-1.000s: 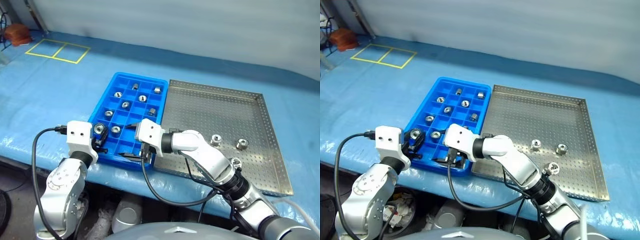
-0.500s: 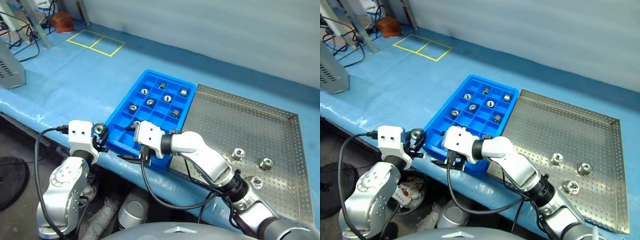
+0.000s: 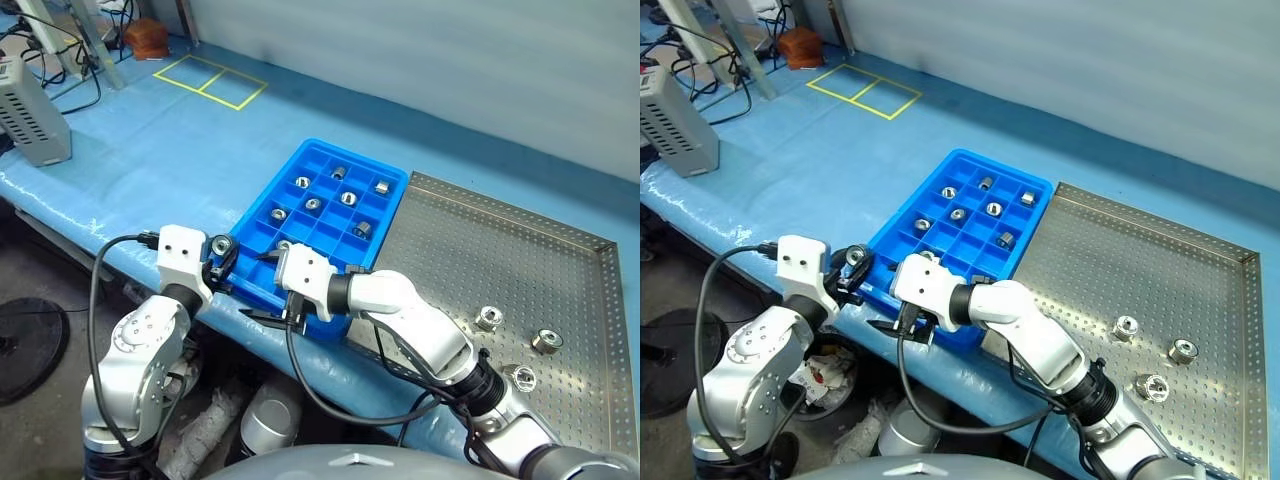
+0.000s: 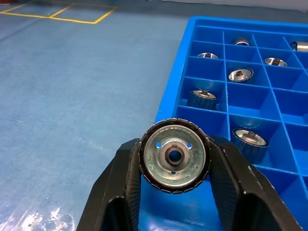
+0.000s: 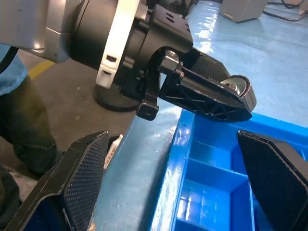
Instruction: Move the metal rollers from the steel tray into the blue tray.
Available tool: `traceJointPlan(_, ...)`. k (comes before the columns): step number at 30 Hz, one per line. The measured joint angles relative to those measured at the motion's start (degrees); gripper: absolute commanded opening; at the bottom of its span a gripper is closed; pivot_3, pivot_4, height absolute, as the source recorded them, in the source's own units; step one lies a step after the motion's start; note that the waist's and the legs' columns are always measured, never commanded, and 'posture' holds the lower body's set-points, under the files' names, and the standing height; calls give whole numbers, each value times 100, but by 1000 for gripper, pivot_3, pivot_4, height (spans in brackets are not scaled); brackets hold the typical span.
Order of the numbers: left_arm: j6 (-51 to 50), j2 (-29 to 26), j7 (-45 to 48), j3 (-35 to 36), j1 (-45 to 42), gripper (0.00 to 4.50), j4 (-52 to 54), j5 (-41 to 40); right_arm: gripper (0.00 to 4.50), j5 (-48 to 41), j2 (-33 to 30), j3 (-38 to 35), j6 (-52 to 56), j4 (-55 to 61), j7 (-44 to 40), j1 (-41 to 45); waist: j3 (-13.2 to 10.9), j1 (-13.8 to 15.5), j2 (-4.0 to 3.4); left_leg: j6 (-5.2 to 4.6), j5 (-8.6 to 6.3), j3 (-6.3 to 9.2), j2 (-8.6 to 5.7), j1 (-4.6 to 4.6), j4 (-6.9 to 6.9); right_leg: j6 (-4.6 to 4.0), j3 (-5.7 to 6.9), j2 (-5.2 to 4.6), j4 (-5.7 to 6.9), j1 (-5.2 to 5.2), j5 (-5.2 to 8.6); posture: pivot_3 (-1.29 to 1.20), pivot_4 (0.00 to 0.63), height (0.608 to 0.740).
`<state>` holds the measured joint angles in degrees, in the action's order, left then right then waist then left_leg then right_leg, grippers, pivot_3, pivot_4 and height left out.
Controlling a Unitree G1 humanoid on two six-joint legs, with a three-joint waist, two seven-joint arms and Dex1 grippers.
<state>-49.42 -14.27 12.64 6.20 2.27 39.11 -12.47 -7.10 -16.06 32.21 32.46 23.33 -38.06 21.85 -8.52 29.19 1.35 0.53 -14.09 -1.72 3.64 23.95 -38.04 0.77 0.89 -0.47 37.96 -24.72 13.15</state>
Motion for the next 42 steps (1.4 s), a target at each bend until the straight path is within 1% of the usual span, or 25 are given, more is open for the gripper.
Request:
traceJointPlan(7,3,-174,119,-141,-65,1683,-313,7,4500,0,9,-34,39,2,78,-21,1,-170,-1,0,0,5,1,1,1,-1,6,1,1,2,1,419,150,740)
traceJointPlan(9,-10,-189,134,-217,-68,2429,-411,8,4500,1,8,-36,45,7,100,-31,0,-229,-2,0,0,5,1,1,1,-2,6,1,0,3,1,408,150,740)
traceJointPlan(11,-10,-255,176,-266,-85,3006,-439,8,4500,0,5,-46,53,36,114,-56,0,-292,-2,0,0,6,1,1,1,-2,6,1,0,4,2,400,150,740)
traceJointPlan(12,-10,-266,175,-270,-85,3088,-442,11,4500,0,5,-48,53,40,116,-59,0,-296,-2,0,0,6,1,1,1,-2,6,1,0,4,2,389,150,740)
traceJointPlan(13,-9,-319,210,-295,-85,3424,-453,11,4500,0,-1,-58,55,62,145,-74,0,-366,-2,0,0,7,1,1,2,-1,7,1,0,4,1,389,150,740)
traceJointPlan(14,-13,-337,241,-298,-95,3471,-457,4,4500,1,-8,-71,66,107,181,-100,0,-434,-2,0,0,10,2,2,1,-1,8,1,0,5,1,389,150,740)
traceJointPlan(15,-14,-424,277,-299,-126,3679,-456,3,4500,-1,-23,-115,78,208,213,-167,0,-485,-2,0,0,11,2,2,1,-1,9,1,0,6,2,379,150,740)
traceJointPlan(17,-6,-506,350,-274,-239,4365,-453,-7,4500,-3,-55,-187,142,319,286,-291,0,-529,-2,0,0,12,1,2,1,-1,9,2,0,7,2,371,150,740)
traceJointPlan(18,13,-515,376,-255,-328,4443,-452,-27,4500,-3,-83,-223,201,380,329,-358,0,-560,-2,0,0,12,1,3,0,-3,9,1,0,7,3,358,150,740)
traceJointPlan(23,465,-356,419,-271,-753,4443,-427,-163,4500,-27,-150,-636,466,760,641,-780,0,-707,-2,-1,1,12,0,4,-4,-2,5,1,-4,12,3,285,150,740)
traceJointPlan(26,1176,-140,435,-586,-1022,4443,-607,-100,4500,-14,-120,-1081,682,1043,1033,-1093,1,-848,-2,-1,1,14,-3,5,-5,3,1,1,-9,15,-1,234,150,740)
traceJointPlan(29,1505,-23,618,-937,-1183,4443,-946,-112,4500,5,35,-1543,888,1228,1483,-1381,2,-1076,-4,-3,1,14,-4,6,-6,10,-4,2,-10,17,-5,182,150,740)
traceJointPlan(32,1704,92,874,-1325,-1266,4443,-1225,-159,4500,104,177,-1917,1163,1381,1968,-1605,2,-1382,-4,-7,0,16,-7,7,-7,13,-12,3,-10,18,-8,139,150,740)
traceJointPlan(38,1950,222,1291,-1847,-1449,4443,-1657,-169,4500,469,474,-2472,1802,1407,2911,-1849,2,-2192,-5,-10,2,29,-8,0,-6,9,-15,4,-7,27,-8,81,150,740)
traceJointPlan(42,2002,170,1712,-2301,-1468,4443,-1815,-173,4500,561,622,-2618,1924,1370,3212,-1940,2,-2614,-8,-11,2,28,-8,-11,0,10,-27,8,-2,29,-8,58,150,740)
